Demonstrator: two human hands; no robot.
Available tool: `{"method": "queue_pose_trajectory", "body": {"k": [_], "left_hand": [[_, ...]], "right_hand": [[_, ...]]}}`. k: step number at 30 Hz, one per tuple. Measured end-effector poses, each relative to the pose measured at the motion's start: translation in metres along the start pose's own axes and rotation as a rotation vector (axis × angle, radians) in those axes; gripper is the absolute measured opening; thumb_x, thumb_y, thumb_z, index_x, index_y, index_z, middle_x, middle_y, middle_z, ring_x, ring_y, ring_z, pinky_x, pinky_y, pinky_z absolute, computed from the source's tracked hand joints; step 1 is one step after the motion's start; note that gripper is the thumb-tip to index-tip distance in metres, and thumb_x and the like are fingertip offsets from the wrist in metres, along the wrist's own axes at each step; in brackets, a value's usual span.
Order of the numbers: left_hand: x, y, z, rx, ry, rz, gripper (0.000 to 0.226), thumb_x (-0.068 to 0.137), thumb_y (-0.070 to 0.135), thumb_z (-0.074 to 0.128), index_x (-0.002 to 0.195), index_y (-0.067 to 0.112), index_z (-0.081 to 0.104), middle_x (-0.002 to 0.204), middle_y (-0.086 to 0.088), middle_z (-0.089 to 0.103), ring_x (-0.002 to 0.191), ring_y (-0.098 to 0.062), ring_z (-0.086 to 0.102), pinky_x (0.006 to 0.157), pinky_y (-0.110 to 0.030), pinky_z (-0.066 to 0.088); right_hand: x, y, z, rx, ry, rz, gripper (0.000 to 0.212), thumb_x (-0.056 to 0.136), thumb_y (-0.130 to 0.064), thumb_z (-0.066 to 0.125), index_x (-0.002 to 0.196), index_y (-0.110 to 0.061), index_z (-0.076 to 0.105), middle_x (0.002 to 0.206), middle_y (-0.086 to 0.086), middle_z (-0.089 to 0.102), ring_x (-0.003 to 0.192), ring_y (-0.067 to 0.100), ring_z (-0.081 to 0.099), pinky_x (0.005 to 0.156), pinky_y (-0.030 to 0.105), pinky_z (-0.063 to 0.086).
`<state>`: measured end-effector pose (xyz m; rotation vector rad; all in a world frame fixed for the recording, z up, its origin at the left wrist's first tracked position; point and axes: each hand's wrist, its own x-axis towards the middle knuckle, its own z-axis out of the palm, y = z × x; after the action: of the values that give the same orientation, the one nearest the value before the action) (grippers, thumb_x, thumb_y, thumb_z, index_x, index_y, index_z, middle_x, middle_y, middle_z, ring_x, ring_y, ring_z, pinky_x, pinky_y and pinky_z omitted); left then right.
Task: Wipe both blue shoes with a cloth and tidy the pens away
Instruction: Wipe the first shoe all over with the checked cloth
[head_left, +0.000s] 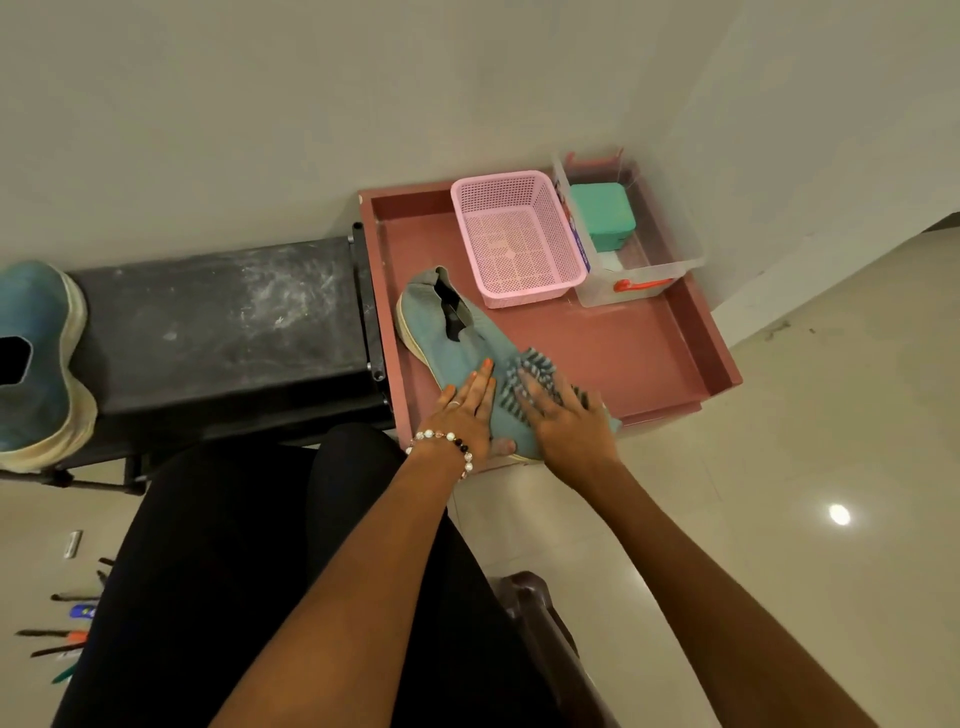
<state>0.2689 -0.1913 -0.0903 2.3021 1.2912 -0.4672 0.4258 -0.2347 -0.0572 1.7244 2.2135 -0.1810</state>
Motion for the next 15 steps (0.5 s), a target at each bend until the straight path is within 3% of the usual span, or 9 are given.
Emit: {"method": "queue_pose_trajectory", "body": {"k": [3, 7, 10, 13, 15], "left_hand": [[0.001, 0.003, 0.004, -0.009, 0.009, -0.024, 0.089, 0.095, 0.061, 0.030, 0.150, 0.011, -0.019, 0.154, 0.000, -0.033, 0.145, -0.016, -0.020, 0.119, -0.037, -0.008], [0.002, 0.008, 0.009, 0.026, 0.031, -0.061, 0.085, 0.097, 0.057, 0.030, 0.149, 0.009, -0.018, 0.155, -0.004, -0.032, 0.145, -0.018, -0.022, 0.119, -0.039, -0.008], [0.003, 0.010, 0.008, 0.035, 0.014, -0.092, 0.085, 0.097, 0.051, 0.034, 0.149, 0.009, -0.019, 0.155, -0.005, -0.032, 0.144, -0.017, -0.023, 0.120, -0.040, -0.007], [0.002, 0.010, 0.006, 0.015, 0.004, -0.082, 0.088, 0.095, 0.062, 0.027, 0.148, 0.010, -0.020, 0.154, -0.003, -0.033, 0.144, -0.016, -0.024, 0.120, -0.041, -0.007], [0.001, 0.011, 0.007, 0.005, 0.008, -0.083, 0.094, 0.092, 0.069, 0.024, 0.148, 0.010, -0.022, 0.153, -0.002, -0.034, 0.144, -0.017, -0.024, 0.120, -0.041, -0.007]], "right_hand": [[-0.021, -0.011, 0.002, -0.087, -0.073, -0.021, 0.052, 0.098, -0.024, 0.033, 0.148, -0.014, 0.025, 0.159, 0.001, 0.006, 0.145, 0.030, 0.005, 0.106, 0.049, 0.025], [0.004, -0.021, -0.011, -0.090, -0.111, 0.052, 0.058, 0.100, -0.035, 0.031, 0.150, -0.012, 0.013, 0.160, 0.002, -0.001, 0.144, 0.030, -0.004, 0.108, 0.049, 0.020], [0.019, -0.026, -0.013, -0.081, -0.116, 0.065, 0.057, 0.101, -0.034, 0.028, 0.151, -0.012, 0.010, 0.159, 0.002, -0.005, 0.144, 0.030, -0.006, 0.109, 0.049, 0.020], [0.013, -0.016, -0.006, -0.085, -0.151, 0.032, 0.064, 0.100, -0.043, 0.031, 0.152, -0.017, 0.006, 0.159, -0.003, -0.011, 0.145, 0.030, -0.008, 0.108, 0.051, 0.021], [-0.001, -0.007, -0.004, -0.072, -0.168, -0.016, 0.059, 0.100, -0.039, 0.031, 0.151, -0.019, 0.010, 0.159, -0.005, -0.005, 0.145, 0.028, -0.007, 0.107, 0.054, 0.020]]}}
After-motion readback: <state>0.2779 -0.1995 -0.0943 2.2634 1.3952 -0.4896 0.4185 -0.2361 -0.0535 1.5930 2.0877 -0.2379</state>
